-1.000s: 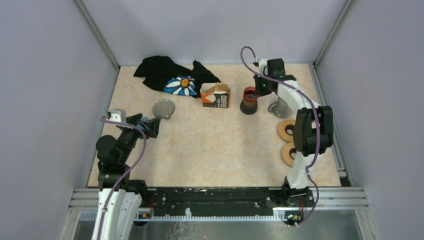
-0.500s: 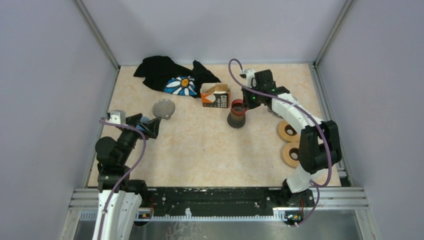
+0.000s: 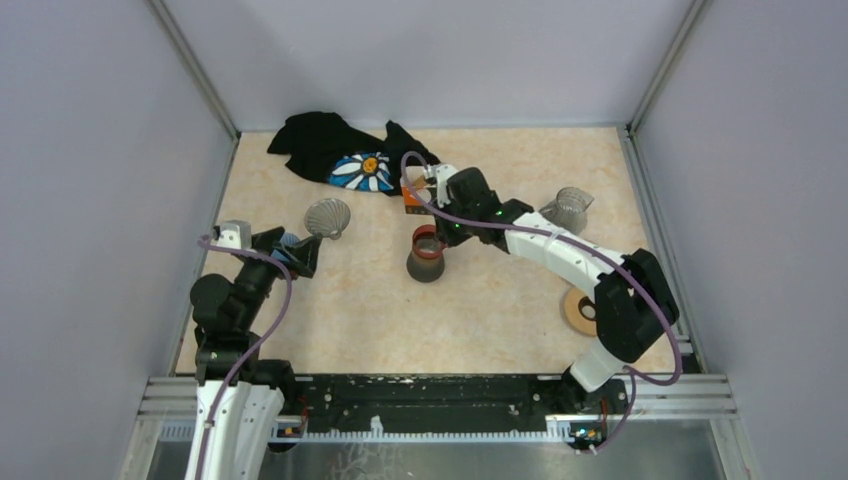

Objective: Place the coffee filter in the dripper
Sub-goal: Move the coffee server to the center of the board.

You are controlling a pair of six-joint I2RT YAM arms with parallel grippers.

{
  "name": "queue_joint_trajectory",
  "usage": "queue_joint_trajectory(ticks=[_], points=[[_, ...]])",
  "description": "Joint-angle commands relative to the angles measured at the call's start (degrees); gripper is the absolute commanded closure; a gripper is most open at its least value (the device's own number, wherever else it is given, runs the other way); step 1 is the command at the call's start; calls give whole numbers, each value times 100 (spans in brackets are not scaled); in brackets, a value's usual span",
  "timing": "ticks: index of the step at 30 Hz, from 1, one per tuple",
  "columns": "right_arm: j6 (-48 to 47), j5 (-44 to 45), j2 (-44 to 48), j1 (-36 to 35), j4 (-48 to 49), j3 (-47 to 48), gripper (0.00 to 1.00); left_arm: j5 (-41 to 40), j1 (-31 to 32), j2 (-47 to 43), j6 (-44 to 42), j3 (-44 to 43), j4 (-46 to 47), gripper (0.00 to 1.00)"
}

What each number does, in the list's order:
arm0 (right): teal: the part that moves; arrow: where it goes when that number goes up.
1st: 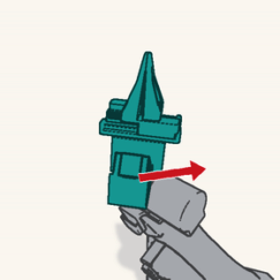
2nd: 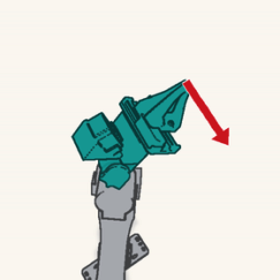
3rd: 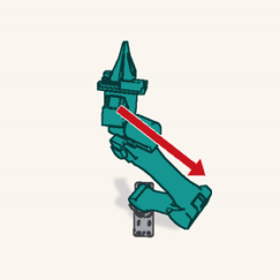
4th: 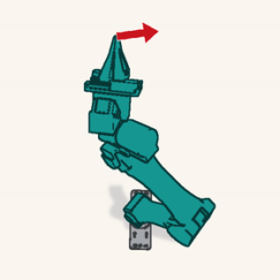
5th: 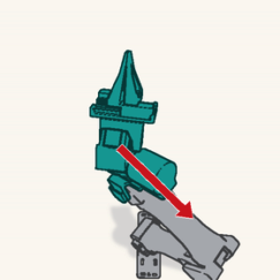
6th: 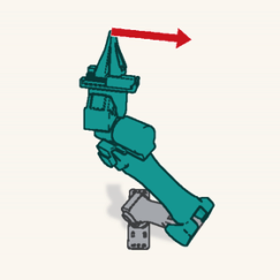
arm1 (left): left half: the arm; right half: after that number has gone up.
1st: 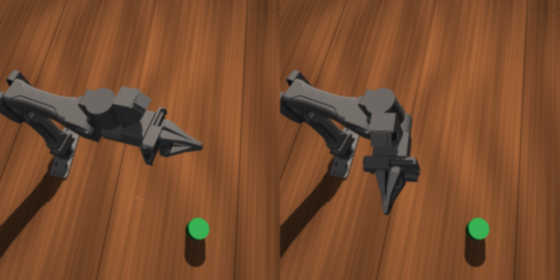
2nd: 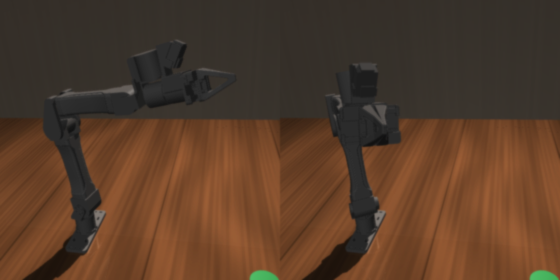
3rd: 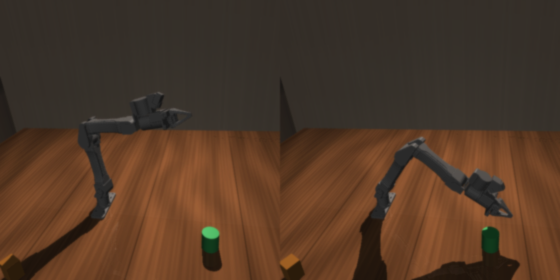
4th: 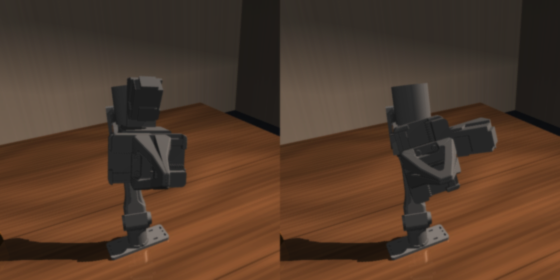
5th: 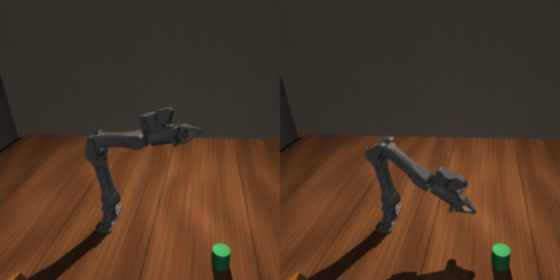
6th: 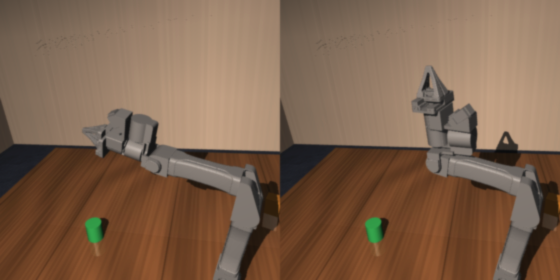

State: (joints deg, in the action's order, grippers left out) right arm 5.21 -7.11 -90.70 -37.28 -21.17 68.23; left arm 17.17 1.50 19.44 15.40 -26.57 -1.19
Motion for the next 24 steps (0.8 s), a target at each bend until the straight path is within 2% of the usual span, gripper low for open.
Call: queue_joint_trajectory(ticks=[1, 12, 24], points=[[491, 599, 266, -426, 661, 109, 95, 47, -28, -37, 22, -130, 215, 1], [675, 1167, -158, -1087, 153, 378, 96, 30, -27, -70, 25, -130, 209, 1], [926, 1439, -166, -1279, 138, 148, 96, 9, -30, -16, 24, -130, 204, 1]])
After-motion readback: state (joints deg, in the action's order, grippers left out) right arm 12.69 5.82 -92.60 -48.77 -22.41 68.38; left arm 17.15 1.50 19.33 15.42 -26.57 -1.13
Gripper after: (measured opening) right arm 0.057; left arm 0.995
